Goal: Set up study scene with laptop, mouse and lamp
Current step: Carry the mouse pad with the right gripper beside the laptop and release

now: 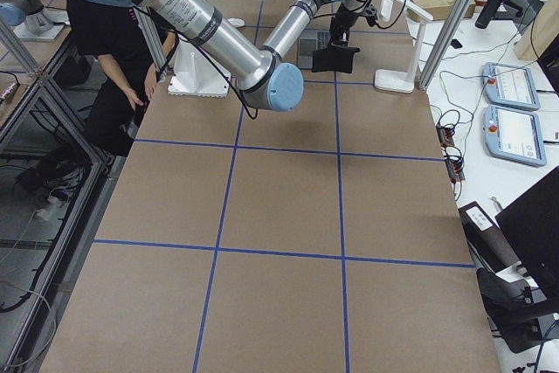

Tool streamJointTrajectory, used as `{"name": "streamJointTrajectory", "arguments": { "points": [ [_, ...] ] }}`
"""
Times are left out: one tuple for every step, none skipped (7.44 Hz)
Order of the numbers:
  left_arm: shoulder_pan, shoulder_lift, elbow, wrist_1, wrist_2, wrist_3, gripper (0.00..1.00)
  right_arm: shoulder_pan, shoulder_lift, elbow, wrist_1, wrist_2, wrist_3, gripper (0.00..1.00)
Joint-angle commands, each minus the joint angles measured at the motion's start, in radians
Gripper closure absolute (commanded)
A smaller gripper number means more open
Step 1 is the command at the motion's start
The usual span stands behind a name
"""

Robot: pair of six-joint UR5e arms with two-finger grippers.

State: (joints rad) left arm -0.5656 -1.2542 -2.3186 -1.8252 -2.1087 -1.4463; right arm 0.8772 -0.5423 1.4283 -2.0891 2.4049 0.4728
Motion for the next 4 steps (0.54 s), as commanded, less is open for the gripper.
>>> {"name": "streamJointTrajectory", "arguments": {
  "points": [
    [0.0,-0.001,0.004,0.0,-0.001,0.0,0.05,-0.024,0.018,-0.029,-0.005,-0.007,-0.009,0.88],
    [0.001,-0.001,0.008,-0.002,-0.001,0.0,0.05,-0.023,0.022,-0.01,-0.049,-0.009,-0.01,0.88],
    [0.0,-0.001,0.013,-0.014,-0.001,0.0,0.05,-0.023,0.034,0.048,-0.136,-0.01,-0.011,0.88],
    [0.001,-0.002,0.018,-0.016,-0.001,0.0,0.05,-0.023,0.033,0.079,-0.169,-0.013,-0.016,0.88]
  ]
}}
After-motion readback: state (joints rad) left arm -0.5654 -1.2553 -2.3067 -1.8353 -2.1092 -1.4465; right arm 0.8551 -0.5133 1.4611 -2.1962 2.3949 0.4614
